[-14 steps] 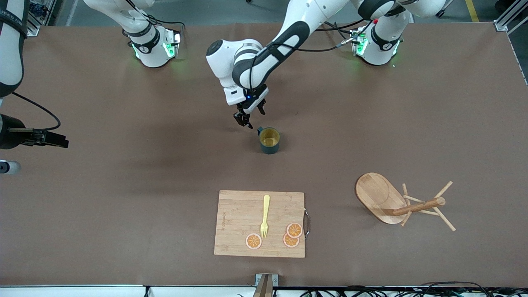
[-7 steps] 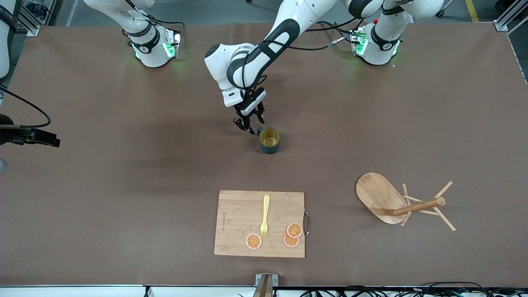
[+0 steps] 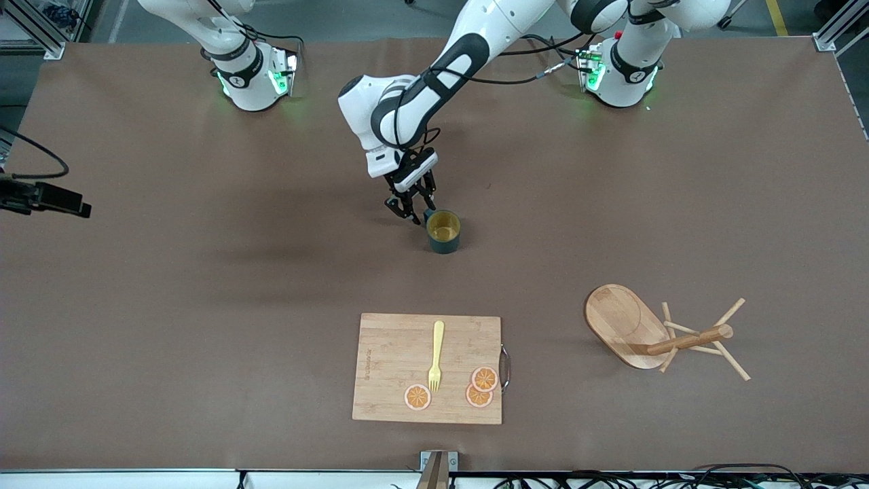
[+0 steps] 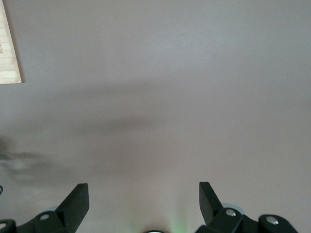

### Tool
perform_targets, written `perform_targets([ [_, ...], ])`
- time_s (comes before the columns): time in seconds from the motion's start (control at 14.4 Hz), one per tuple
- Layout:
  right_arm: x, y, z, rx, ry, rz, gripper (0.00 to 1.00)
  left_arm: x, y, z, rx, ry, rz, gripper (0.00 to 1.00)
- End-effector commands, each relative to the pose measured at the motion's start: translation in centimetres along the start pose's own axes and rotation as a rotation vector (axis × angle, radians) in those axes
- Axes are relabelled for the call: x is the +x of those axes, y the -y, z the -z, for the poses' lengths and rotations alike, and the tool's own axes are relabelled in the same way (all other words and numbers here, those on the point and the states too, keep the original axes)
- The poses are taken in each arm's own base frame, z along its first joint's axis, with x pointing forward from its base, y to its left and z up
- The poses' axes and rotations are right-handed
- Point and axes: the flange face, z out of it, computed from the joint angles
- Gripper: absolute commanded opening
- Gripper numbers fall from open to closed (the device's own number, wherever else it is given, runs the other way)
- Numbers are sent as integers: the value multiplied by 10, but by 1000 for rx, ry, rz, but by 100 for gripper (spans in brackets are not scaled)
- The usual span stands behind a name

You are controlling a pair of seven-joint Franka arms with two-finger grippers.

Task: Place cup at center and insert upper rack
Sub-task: 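Lower the left gripper onto the mug handle and close it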

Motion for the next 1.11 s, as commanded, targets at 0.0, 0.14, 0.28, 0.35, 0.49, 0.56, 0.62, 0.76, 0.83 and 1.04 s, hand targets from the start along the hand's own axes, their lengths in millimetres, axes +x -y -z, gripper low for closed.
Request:
perform_targets([
  [0.0, -30, -7, 0, 21, -13, 7, 100, 0, -7, -1, -33, -31, -7, 53],
  [0.14, -48, -9, 5, 24, -48, 8, 100, 0, -7, -2, -35, -35, -9, 52],
  [0.28, -60, -11, 8, 13, -63, 7, 100, 0, -7, -2, -35, -37, -25, 48],
  [0.35, -64, -10, 12, 1, -70, 10, 100, 0, -7, -2, -35, -39, -25, 46],
  [0.49, -74, -12, 18, -1, -73, 7, 100, -2, -5, -6, -29, -42, -29, 38],
  [0.56, -80, -15, 20, 1, -78, 1, 100, -3, -5, -7, -27, -43, -30, 32],
  [0.62, -85, -15, 23, 2, -84, 3, 100, -2, -5, -6, -28, -43, -30, 25],
  [0.76, -90, -15, 28, 2, -89, 3, 100, -2, -5, -6, -26, -45, -32, 19],
  [0.83, -91, -11, 28, 0, -89, 10, 100, -2, -5, -7, -25, -46, -36, 17],
  [1.04, -99, -7, 37, -2, -101, 16, 100, 1, -6, -3, -26, -48, -43, 5],
])
